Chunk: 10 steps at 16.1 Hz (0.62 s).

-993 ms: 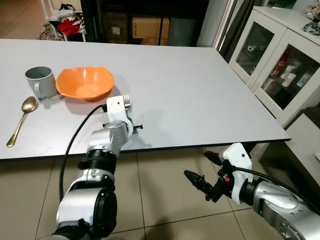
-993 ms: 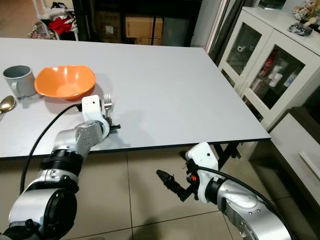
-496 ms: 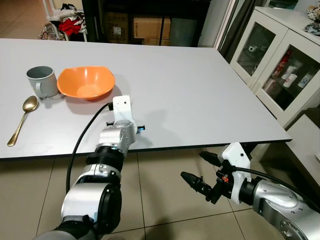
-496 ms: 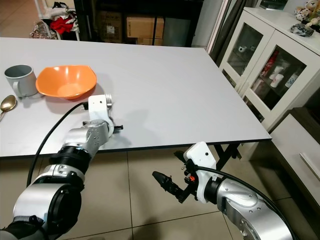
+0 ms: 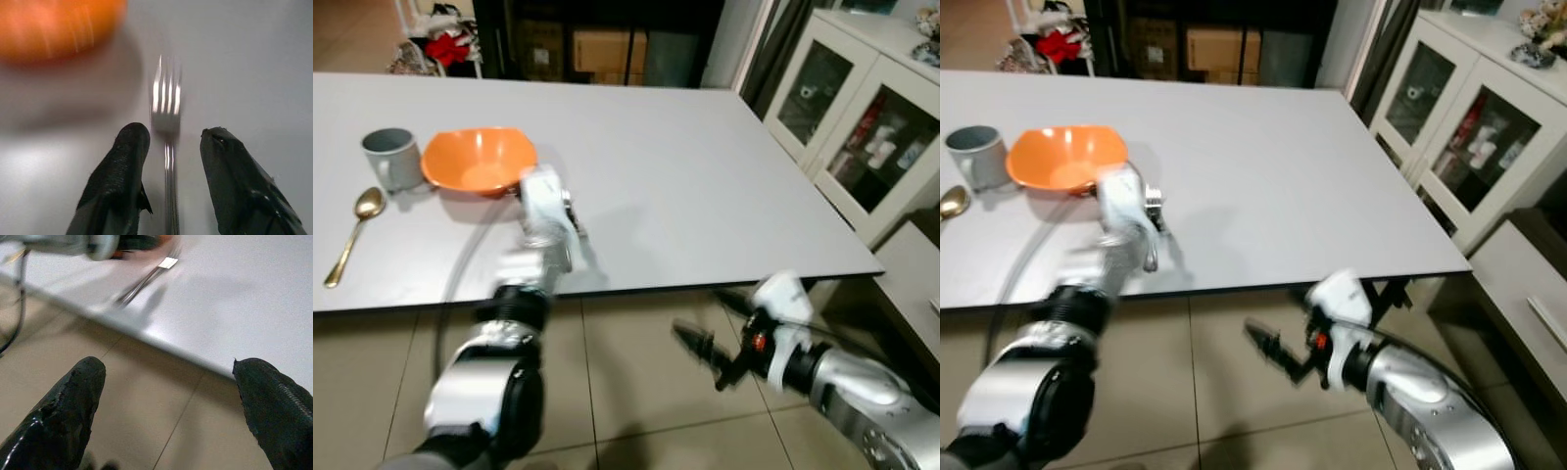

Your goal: Setting the table

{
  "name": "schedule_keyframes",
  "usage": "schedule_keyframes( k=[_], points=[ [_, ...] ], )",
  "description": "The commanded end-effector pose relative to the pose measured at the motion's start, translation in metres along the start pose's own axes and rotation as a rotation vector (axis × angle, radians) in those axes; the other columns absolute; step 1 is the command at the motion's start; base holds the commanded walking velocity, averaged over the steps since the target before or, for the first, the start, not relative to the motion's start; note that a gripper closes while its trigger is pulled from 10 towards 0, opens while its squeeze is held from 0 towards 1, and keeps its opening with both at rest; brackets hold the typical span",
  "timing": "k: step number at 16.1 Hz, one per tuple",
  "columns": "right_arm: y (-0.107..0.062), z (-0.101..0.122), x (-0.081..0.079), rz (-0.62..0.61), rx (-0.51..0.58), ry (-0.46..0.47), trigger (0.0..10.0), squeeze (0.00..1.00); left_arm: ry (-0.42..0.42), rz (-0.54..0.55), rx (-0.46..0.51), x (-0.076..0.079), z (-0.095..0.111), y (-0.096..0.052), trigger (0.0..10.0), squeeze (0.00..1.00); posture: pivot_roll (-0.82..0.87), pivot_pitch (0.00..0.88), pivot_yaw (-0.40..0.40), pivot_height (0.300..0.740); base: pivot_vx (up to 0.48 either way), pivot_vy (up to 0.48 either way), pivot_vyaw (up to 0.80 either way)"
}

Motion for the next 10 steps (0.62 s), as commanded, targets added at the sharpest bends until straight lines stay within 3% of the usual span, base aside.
schedule_keyframes(
  k=[1,2,4,6,8,10],
  points=[
    [-0.004,0.014,0.011,-0.083,0.063,-0.036,10.0,0.00,0.003,-0.084,0.079,0.010,0.015,-0.004,10.0,0.06,0.02,0.000,-0.082,0.740,0.000,0.000,0.00],
    [-0.003,0.019,0.022,-0.186,0.111,-0.008,10.0,0.00,0.052,-0.132,0.141,0.009,0.023,-0.010,10.0,0.00,0.02,0.000,-0.081,0.740,0.000,0.000,0.00],
    [-0.008,0.021,0.050,-0.469,0.153,0.005,10.0,0.00,0.259,-0.208,0.325,0.002,0.035,-0.035,10.0,0.00,0.02,0.000,-0.059,0.740,0.000,0.000,0.00],
    [-0.014,0.018,0.060,-0.606,0.158,0.036,10.0,0.00,0.316,-0.215,0.372,-0.009,0.037,-0.051,10.0,0.00,0.01,0.000,-0.045,0.740,0.000,0.000,0.00],
    [-0.016,0.009,0.056,-0.708,0.132,0.038,10.0,0.00,0.367,-0.264,0.387,-0.022,0.031,-0.083,10.0,0.00,0.01,0.000,-0.040,0.740,0.000,0.000,0.00],
    [-0.011,0.003,0.047,-0.694,0.117,0.037,10.0,0.00,0.363,-0.248,0.367,-0.027,0.024,-0.092,10.0,0.00,0.01,0.000,-0.031,0.740,0.000,0.129,0.00]
  ],
)
Point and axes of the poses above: a point about 5 cm out from each wrist's last joint towards the gripper, its own y axis pointing out of the wrist towards the gripper, its own z axis along the axis of the wrist's last joint, x = y × z, the point moved 2 cm from there along y, pointing out of the wrist towards the gripper, and after that the axes turned 3 degrees about -y, right-handed, at the moved point
